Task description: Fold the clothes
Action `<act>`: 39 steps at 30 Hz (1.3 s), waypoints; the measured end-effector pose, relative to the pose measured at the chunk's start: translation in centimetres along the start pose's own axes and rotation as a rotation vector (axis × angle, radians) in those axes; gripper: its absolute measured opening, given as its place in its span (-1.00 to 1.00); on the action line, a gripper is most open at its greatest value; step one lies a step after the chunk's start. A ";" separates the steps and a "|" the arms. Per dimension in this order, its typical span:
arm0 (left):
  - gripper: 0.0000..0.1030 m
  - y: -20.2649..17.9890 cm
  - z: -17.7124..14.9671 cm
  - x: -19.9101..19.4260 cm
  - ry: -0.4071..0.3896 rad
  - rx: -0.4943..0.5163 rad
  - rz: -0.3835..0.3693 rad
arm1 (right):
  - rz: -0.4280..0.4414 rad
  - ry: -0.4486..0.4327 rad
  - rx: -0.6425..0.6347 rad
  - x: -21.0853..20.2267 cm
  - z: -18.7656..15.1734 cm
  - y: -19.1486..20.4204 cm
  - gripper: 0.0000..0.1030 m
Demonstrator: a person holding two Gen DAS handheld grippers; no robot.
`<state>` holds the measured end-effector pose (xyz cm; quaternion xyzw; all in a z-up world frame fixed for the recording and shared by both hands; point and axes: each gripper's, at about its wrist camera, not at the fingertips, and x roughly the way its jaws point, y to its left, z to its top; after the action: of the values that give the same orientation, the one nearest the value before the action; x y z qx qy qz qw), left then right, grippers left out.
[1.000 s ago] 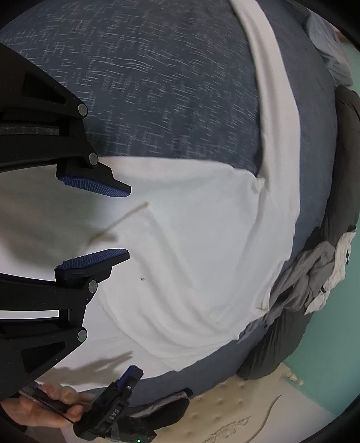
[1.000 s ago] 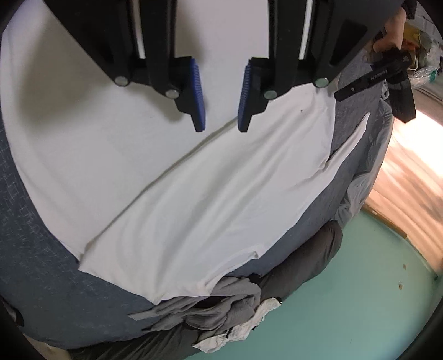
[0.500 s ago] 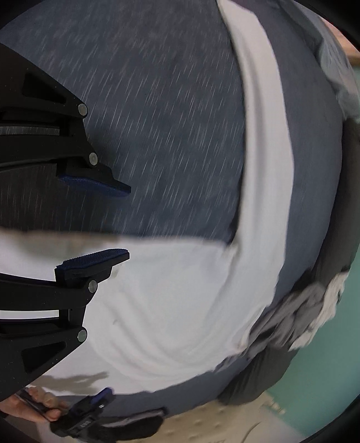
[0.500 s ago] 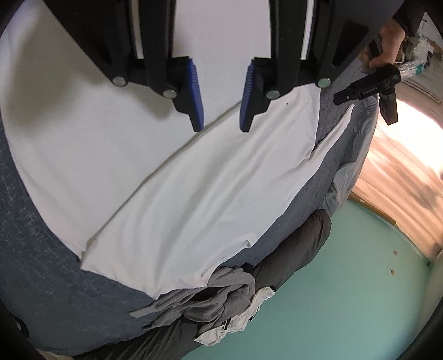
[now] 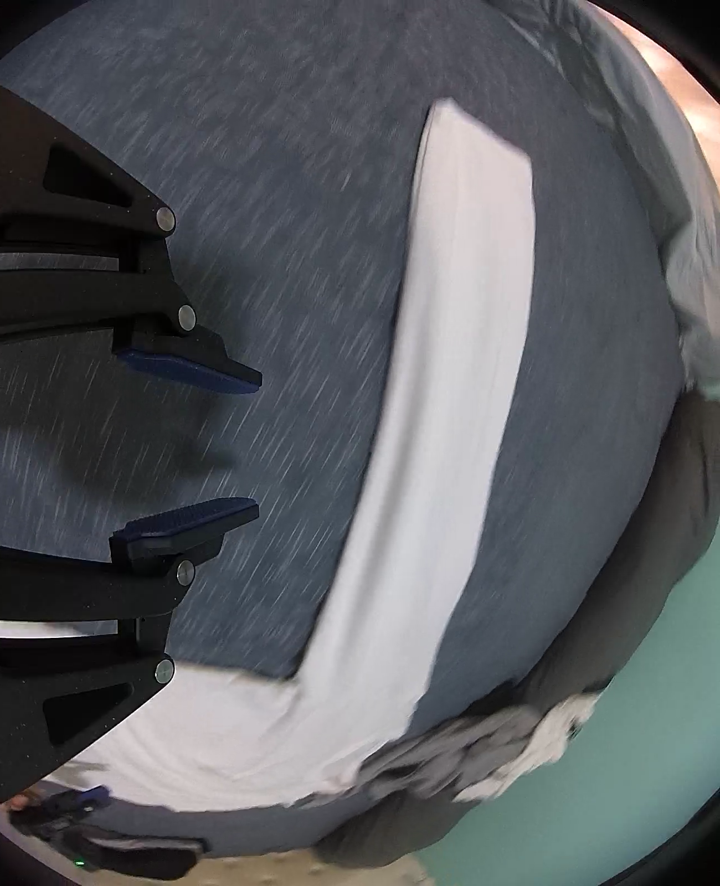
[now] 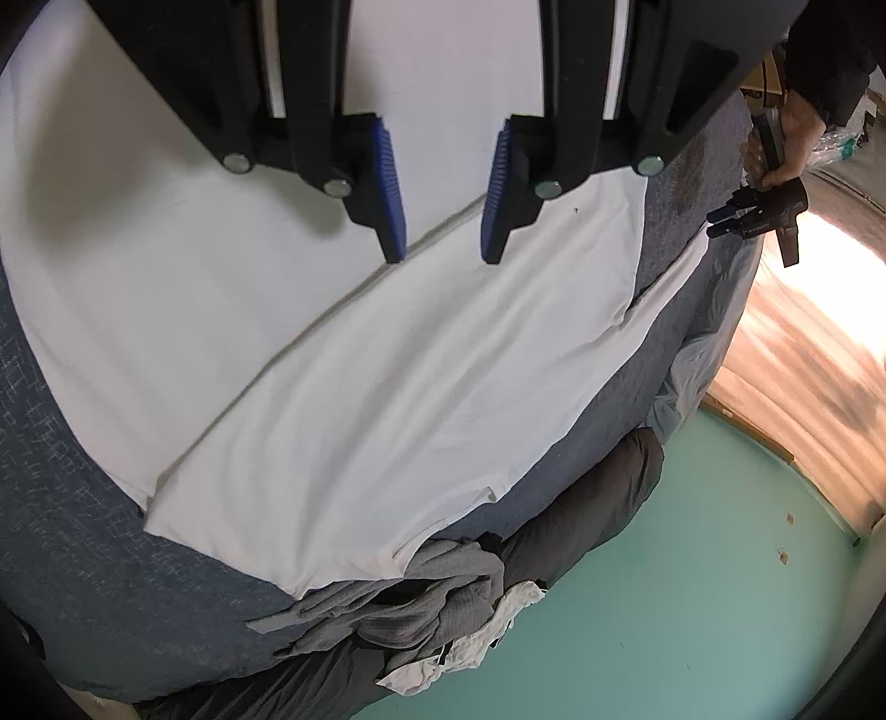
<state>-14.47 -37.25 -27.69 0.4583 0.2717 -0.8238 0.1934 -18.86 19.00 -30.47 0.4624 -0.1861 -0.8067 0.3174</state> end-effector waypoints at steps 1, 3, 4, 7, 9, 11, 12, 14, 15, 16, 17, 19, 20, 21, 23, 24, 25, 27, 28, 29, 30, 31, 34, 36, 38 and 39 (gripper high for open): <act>-0.17 0.9 0.4 0.0 -0.005 -0.015 0.009 | -0.002 0.000 -0.004 0.0 0.0 0.1 -0.46; -0.17 2.5 1.2 0.1 -0.012 -0.044 0.022 | -0.004 0.001 -0.012 0.1 -0.1 0.3 -0.46; -0.17 3.4 1.5 0.1 -0.015 -0.060 0.028 | -0.005 0.002 -0.016 0.1 -0.1 0.4 -0.46; -0.17 5.9 2.4 0.3 -0.026 -0.106 0.054 | -0.011 0.004 -0.030 0.1 -0.2 0.9 -0.46; -0.17 7.3 3.0 0.5 -0.037 -0.132 0.076 | -0.015 0.001 -0.045 -0.1 -0.2 1.3 -0.46; -0.17 8.8 3.6 0.7 -0.043 -0.165 0.076 | -0.019 -0.002 -0.057 -0.2 -0.1 1.6 -0.46; -0.17 9.4 3.9 0.8 -0.046 -0.178 0.080 | -0.020 -0.004 -0.061 -0.2 0.0 1.7 -0.46; -0.17 10.5 4.5 1.0 -0.053 -0.201 0.092 | -0.022 -0.001 -0.065 -0.1 0.0 1.8 -0.46; -0.17 11.0 4.8 1.1 -0.056 -0.212 0.098 | -0.024 0.003 -0.066 0.0 0.0 1.9 -0.45; -0.17 11.5 5.1 1.2 -0.061 -0.224 0.105 | -0.027 0.007 -0.068 0.0 0.0 1.9 -0.45; -0.17 11.9 5.4 1.2 -0.066 -0.234 0.113 | -0.030 0.011 -0.071 0.1 0.0 1.9 -0.45; -0.17 12.7 5.9 1.3 -0.078 -0.250 0.131 | -0.040 0.019 -0.077 0.2 -0.1 1.9 -0.44; -0.17 13.0 6.1 1.3 -0.085 -0.255 0.140 | -0.044 0.023 -0.080 0.3 -0.1 1.9 -0.43; -0.17 13.5 6.4 1.4 -0.091 -0.261 0.147 | -0.048 0.026 -0.084 0.4 -0.1 1.9 -0.43; -0.17 14.3 6.9 1.5 -0.100 -0.275 0.157 | -0.056 0.030 -0.090 0.5 -0.2 2.0 -0.43; -0.17 14.7 7.0 1.6 -0.105 -0.283 0.160 | -0.057 0.031 -0.092 0.5 -0.2 2.1 -0.43; -0.17 15.0 7.1 1.6 -0.111 -0.292 0.162 | -0.058 0.031 -0.094 0.6 -0.3 2.1 -0.43; -0.17 15.7 7.4 1.7 -0.115 -0.307 0.159 | -0.059 0.033 -0.098 0.6 -0.3 2.3 -0.43; -0.17 15.9 7.5 1.8 -0.112 -0.310 0.161 | -0.060 0.034 -0.100 0.6 -0.4 2.3 -0.43; -0.17 16.1 7.6 1.9 -0.109 -0.311 0.166 | -0.060 0.035 -0.101 0.7 -0.4 2.4 -0.43; -0.17 16.3 7.6 2.0 -0.110 -0.315 0.177 | -0.061 0.036 -0.103 0.7 -0.4 2.4 -0.43; -0.17 16.6 7.6 2.0 -0.114 -0.320 0.191 | -0.062 0.037 -0.105 0.8 -0.4 2.5 -0.43; -0.17 17.2 7.7 2.1 -0.116 -0.330 0.231 | -0.061 0.043 -0.107 1.0 -0.4 2.6 -0.43; -0.17 17.5 7.7 2.3 -0.114 -0.335 0.237 | -0.055 0.043 -0.104 1.0 -0.4 2.7 -0.42; -0.17 17.6 7.6 2.3 -0.116 -0.334 0.234 | -0.051 0.040 -0.105 0.9 -0.4 2.8 -0.42; -0.17 17.6 7.7 2.3 -0.119 -0.335 0.227 | -0.052 0.039 -0.108 0.9 -0.4 2.9 -0.42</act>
<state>-10.66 -55.90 -31.11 0.3979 0.3395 -0.7658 0.3742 -17.87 16.27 -29.49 0.4647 -0.1240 -0.8145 0.3245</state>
